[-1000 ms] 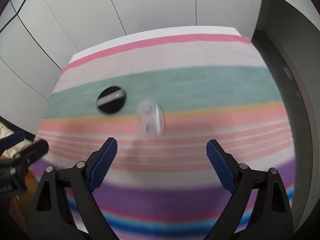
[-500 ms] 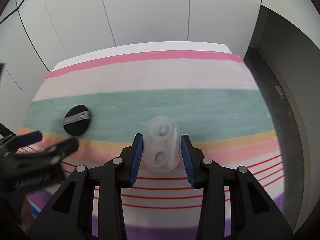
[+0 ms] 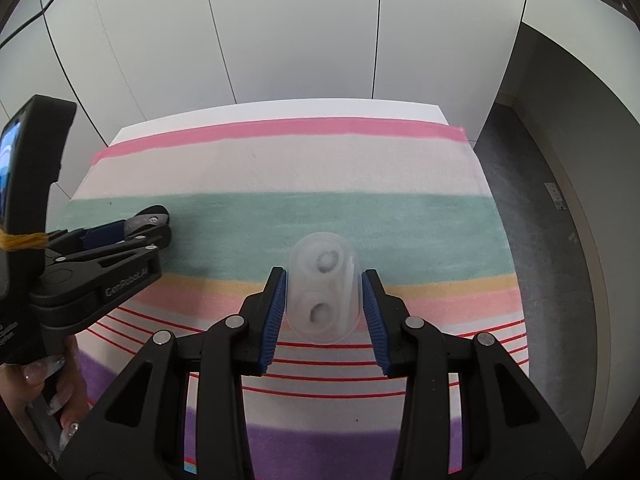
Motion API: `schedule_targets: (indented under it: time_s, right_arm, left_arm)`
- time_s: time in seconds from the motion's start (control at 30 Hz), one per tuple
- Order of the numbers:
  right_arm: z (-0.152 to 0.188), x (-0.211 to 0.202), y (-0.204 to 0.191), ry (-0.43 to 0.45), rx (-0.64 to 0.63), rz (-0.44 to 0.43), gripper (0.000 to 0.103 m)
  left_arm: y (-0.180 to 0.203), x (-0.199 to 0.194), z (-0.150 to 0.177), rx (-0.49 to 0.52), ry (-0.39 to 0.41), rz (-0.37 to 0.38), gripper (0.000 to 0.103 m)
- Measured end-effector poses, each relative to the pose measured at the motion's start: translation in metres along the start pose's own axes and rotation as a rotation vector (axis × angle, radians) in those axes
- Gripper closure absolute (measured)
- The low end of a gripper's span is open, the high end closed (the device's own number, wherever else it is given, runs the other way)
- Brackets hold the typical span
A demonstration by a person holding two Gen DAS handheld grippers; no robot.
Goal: Organize objects
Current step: 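Grasp the black round compact with the left tool while the right grasps the clear case, then lift the black compact and clear case up off the cloth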
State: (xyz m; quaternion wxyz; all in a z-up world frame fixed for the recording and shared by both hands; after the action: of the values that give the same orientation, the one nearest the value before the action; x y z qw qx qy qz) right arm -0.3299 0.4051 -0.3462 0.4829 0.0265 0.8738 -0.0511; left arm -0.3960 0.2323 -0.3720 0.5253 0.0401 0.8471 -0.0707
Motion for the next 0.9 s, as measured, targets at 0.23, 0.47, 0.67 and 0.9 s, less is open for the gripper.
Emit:
schedule_targets:
  time_s: [0.23,0.47,0.67,0.9]
  right_arm:
    - [0.001,-0.019,0.006,0.002,-0.004,0.0,0.063]
    - [-0.004,-0.049,-0.007,0.022,-0.028,0.007,0.063]
    - [-0.017,-0.087,-0.013,0.06,-0.032,0.009,0.063]
    - [-0.036,-0.152,-0.03,0.134,-0.069,0.013,0.063]
  left_arm:
    - [-0.011,-0.022,-0.002,-0.005,0.023,0.002,0.055]
    - [-0.017,-0.055,-0.008,-0.007,0.058,0.001,0.055]
    - [-0.032,-0.101,-0.016,-0.022,0.102,-0.006,0.055]
    - [-0.05,-0.181,-0.024,-0.026,0.187,-0.022,0.055]
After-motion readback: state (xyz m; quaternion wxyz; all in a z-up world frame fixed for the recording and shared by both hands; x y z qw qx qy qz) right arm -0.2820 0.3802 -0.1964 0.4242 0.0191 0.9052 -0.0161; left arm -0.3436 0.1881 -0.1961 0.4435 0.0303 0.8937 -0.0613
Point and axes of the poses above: each gripper's, at about its wrist camera, not at the fingertips, and x roughly the way its jaws point, y to its right, z to its underside, the point moved 1 cm from there along x, roughly the way its jaws point, and after that the axes turned 3 degrees about x, right-handed, at the moved point
